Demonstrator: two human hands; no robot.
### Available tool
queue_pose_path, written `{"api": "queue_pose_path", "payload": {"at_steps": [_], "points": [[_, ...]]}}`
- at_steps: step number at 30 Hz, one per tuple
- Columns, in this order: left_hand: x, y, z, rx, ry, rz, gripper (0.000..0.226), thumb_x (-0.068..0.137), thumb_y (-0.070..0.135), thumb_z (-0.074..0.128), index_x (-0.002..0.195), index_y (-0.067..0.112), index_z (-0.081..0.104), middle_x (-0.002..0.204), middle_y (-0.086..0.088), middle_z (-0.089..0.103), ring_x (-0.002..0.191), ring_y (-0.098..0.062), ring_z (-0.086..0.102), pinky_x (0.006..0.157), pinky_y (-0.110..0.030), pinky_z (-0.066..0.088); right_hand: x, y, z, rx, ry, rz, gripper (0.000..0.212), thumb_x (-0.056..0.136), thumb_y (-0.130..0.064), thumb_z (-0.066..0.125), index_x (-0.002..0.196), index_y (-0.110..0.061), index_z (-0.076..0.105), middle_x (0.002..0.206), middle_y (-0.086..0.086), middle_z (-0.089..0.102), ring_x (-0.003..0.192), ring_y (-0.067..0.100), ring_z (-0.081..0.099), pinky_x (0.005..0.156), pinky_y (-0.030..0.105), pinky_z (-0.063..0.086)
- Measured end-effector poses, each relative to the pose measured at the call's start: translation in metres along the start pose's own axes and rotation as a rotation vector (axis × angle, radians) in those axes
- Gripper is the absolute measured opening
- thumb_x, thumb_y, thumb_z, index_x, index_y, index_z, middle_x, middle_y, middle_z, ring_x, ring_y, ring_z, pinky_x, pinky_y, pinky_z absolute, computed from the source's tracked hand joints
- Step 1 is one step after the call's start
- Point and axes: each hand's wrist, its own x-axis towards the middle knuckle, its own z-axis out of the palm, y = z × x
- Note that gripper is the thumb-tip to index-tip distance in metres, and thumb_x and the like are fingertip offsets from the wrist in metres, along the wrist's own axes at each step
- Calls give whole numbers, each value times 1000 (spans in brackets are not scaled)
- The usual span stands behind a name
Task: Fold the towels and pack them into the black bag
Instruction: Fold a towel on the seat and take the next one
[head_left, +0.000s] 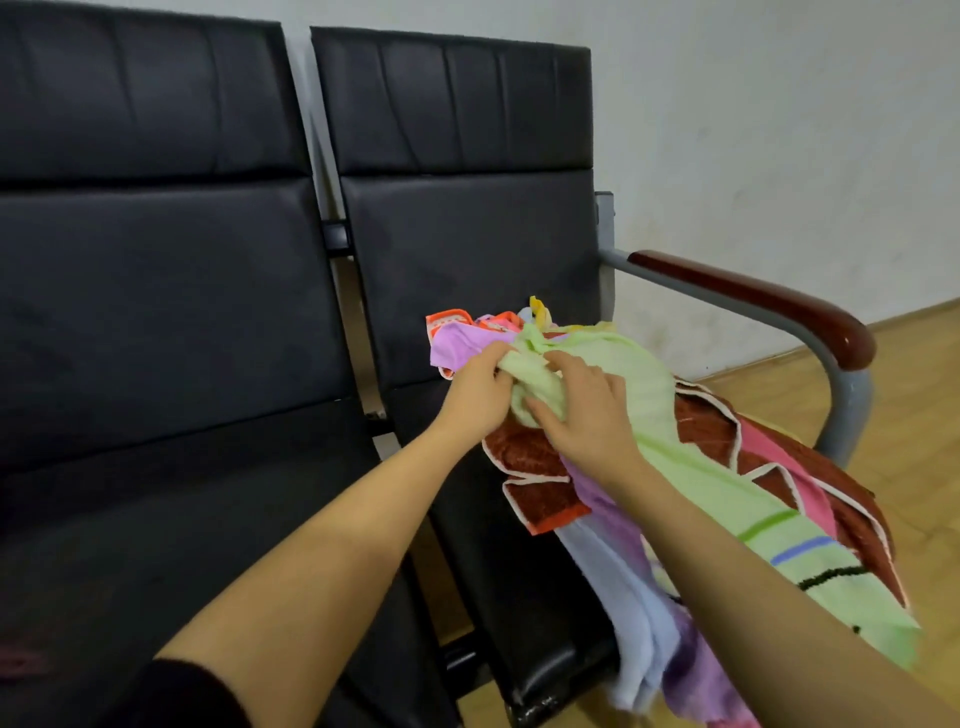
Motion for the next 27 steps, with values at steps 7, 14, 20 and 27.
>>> {"api": "queue_pose_path", "payload": {"at_steps": [7, 14, 20, 27], "points": [[-33, 10, -52, 164, 138, 16, 26, 93, 9, 38, 102, 16, 62, 97, -2, 65, 93, -23, 58, 87, -37, 44, -4, -62, 5, -13, 30, -32, 36, 93, -26, 33, 109, -10, 61, 101, 9, 65, 93, 30, 59, 86, 39, 35], [-90, 1, -140, 367, 303, -57, 21, 92, 8, 38, 102, 11, 56, 104, -5, 57, 97, -25, 52, 92, -42, 39, -5, -160, 28, 129, 189, -210, 32, 87, -23, 34, 89, -9, 62, 79, 7, 62, 73, 31, 58, 67, 40, 43], [-149, -46, -202, 594, 368, -204, 16, 91, 18, 41, 78, 10, 43, 84, -3, 45, 80, -24, 46, 78, -37, 35, -29, -240, 68, 439, -45, -238, 41, 92, -38, 30, 94, -10, 61, 88, 2, 58, 82, 23, 54, 74, 39, 40], [-198, -102, -225, 609, 229, -466, 28, 92, 18, 43, 118, 10, 51, 118, -9, 54, 110, -27, 51, 93, -38, 34, -54, -272, 105, 583, -327, -176, 22, 95, -35, 52, 95, -17, 64, 91, -7, 61, 86, 14, 58, 84, 38, 45]]}}
